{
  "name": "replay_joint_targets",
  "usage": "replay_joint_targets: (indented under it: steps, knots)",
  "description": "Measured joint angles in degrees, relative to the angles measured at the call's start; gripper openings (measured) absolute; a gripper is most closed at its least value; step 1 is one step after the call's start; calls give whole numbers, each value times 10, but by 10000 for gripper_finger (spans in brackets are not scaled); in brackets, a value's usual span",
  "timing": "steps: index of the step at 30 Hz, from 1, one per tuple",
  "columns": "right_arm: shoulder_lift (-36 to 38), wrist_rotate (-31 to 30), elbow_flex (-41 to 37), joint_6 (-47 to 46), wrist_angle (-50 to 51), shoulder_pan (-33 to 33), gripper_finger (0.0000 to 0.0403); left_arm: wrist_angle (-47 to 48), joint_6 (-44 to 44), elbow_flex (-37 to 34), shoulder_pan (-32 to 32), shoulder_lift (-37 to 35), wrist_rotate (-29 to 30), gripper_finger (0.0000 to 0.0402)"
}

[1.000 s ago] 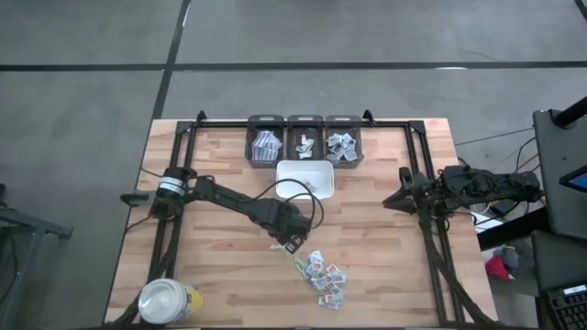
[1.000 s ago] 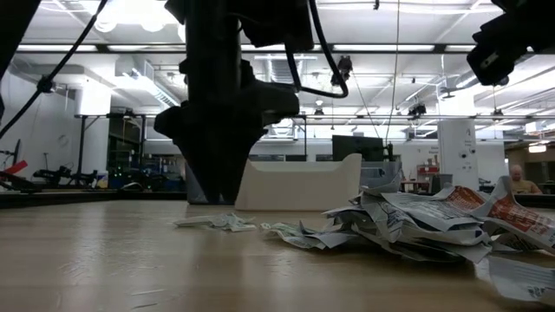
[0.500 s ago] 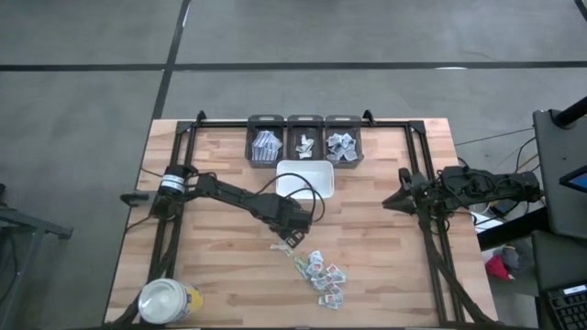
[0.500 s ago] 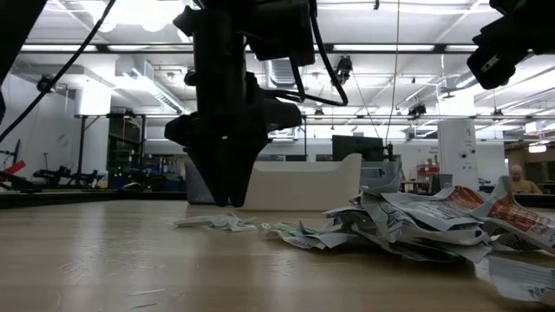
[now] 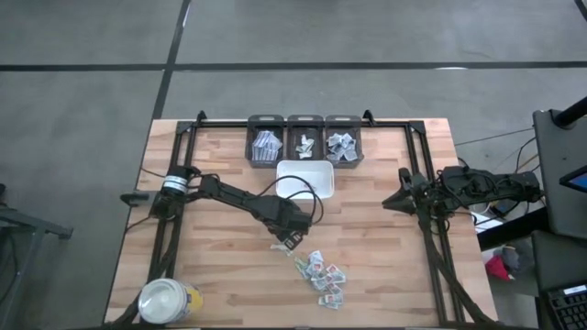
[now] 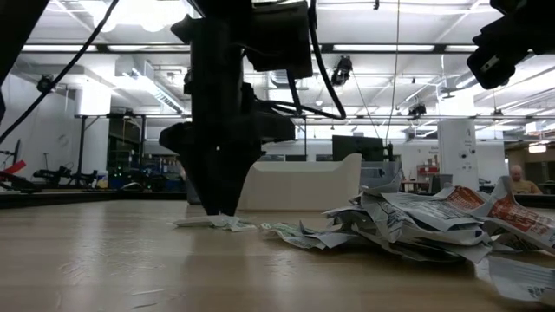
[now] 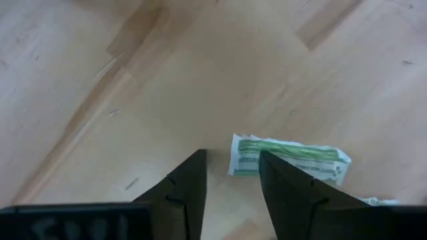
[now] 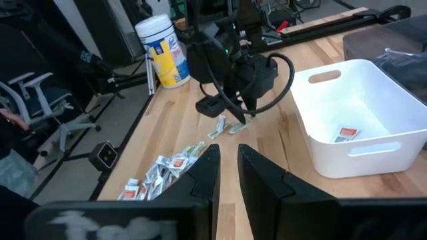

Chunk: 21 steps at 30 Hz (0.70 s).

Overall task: Pick & Place First Aid Supplies
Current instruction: Put the green band aid into the middle black bin

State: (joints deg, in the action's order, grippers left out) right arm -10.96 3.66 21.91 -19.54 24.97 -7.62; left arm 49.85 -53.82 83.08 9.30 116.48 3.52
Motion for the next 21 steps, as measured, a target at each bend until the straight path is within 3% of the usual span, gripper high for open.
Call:
replay_joint_targets:
  steps: [6, 14, 21]
  knots:
    - [0, 0, 0, 0, 1, 0, 52, -2, -12, 0, 0, 14, 0, 112]
    - [0, -1, 0, 0, 1, 0, 52, 1, -23, -1, -1, 13, -1, 9]
    - [0, -1, 0, 0, 1, 0, 52, 33, -18, 8, -1, 6, -2, 1]
